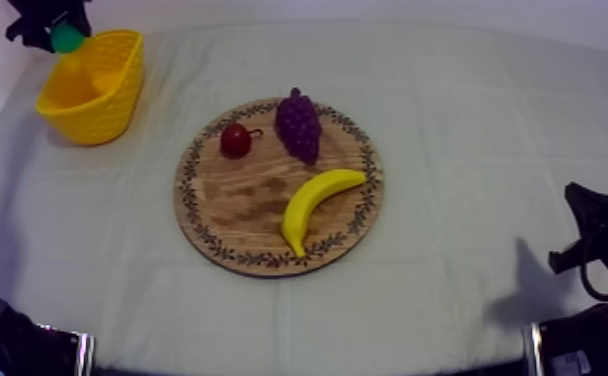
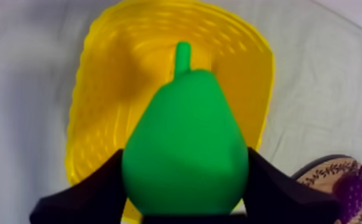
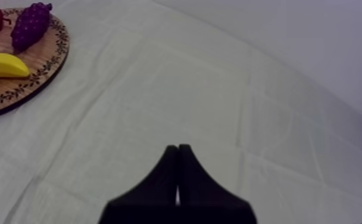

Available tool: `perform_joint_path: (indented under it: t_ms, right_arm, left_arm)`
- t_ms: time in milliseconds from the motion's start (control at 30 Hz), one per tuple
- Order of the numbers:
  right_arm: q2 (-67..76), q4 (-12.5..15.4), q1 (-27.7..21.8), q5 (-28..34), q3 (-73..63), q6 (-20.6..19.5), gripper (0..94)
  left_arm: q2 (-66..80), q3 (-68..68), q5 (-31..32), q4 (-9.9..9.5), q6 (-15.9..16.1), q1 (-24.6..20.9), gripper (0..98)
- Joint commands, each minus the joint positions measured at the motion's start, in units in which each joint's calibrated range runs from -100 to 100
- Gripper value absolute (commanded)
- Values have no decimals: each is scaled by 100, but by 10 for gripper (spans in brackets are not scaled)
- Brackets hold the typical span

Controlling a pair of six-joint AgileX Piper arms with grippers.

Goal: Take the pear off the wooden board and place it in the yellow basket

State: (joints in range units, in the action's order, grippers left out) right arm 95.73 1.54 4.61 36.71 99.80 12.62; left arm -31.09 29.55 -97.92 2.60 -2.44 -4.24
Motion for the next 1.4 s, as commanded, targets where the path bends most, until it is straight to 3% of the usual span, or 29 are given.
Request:
perform_joint_path:
  t_ms: [0,467,1033,1367]
  right_arm:
    - [3,0,-1,-1,-2,0,2]
    - [3,0,-1,-1,-2,0,2]
    - [3,0,-1,-1,-2,0,2]
    - [3,0,-1,-1,-2,0,2]
  left_arm:
    - [-227,60,-6,6,-3,-16,552]
    - [-1172,128,265,40,-18,-52,570]
    - [-1359,259,329,148,1,-141,904]
    - [-1318,217,321,155,8,-154,953]
